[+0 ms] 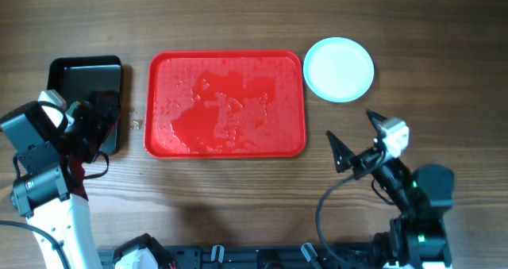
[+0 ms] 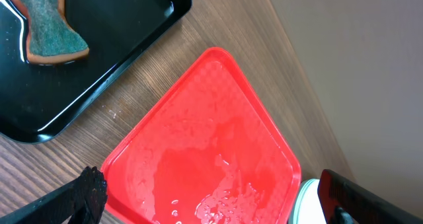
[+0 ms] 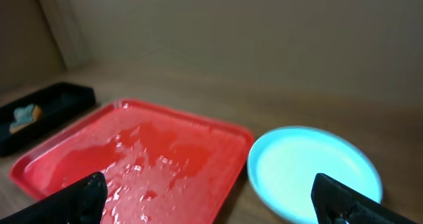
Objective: Clean dirty plates on tray and stack at the side
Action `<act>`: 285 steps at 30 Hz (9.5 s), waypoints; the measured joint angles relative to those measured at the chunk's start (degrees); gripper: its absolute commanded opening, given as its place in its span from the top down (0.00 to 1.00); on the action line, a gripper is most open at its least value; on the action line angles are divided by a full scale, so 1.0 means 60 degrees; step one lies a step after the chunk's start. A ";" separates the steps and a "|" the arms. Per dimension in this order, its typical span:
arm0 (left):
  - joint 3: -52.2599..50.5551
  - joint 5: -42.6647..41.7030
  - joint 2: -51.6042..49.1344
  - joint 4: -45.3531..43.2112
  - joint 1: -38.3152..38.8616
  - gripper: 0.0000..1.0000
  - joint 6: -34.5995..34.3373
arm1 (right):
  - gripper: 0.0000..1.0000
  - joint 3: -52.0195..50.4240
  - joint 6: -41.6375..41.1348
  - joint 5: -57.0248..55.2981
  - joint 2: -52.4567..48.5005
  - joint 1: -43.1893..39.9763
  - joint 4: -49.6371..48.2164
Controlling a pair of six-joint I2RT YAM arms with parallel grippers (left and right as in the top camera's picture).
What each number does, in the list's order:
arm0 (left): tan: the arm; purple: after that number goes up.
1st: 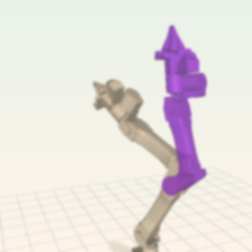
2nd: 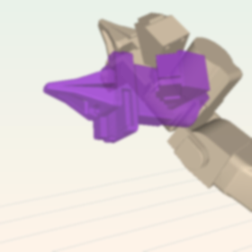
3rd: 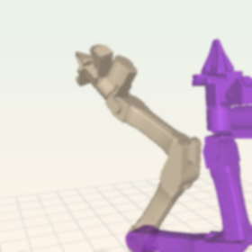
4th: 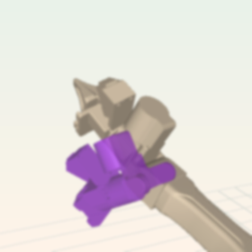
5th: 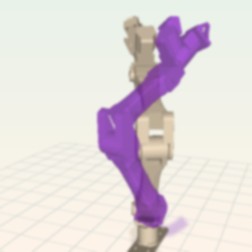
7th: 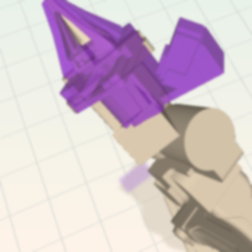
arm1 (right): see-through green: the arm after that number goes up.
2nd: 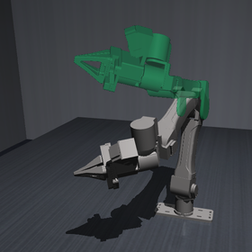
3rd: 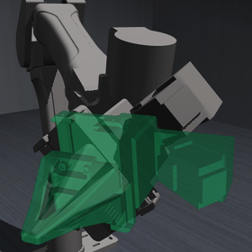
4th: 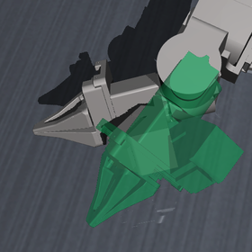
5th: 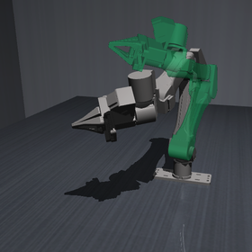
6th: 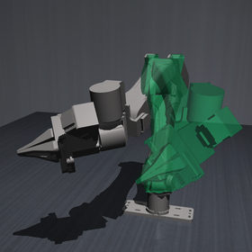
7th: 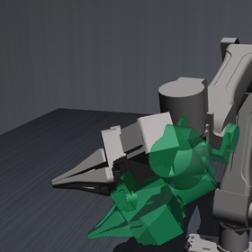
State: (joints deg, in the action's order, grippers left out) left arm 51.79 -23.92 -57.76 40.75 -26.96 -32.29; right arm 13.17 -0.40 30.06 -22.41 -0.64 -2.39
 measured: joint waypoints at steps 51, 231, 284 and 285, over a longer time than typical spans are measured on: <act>0.0000 0.0000 -0.0007 0.0000 0.0000 0.00 0.0004 | 0.00 -0.2135 0.0375 -0.4390 0.3588 -0.0306 0.0408; -0.8550 0.4189 0.9493 -0.6124 0.4360 0.00 0.5442 | 0.00 -0.2135 0.0379 -0.4419 0.3588 -0.0306 0.0412; -0.8550 0.4189 0.9493 -0.6124 0.4360 0.00 0.5442 | 0.00 -0.2135 0.0375 -0.4422 0.3588 -0.0306 0.0408; -0.8550 0.4186 0.9493 -0.6124 0.4360 0.00 0.5442 | 0.00 -0.2135 0.0379 -0.4419 0.3588 -0.0306 0.0408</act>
State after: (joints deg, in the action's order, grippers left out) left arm 0.49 1.19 -0.80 4.01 -0.80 0.36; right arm 0.36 1.87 3.55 -0.89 -2.48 0.05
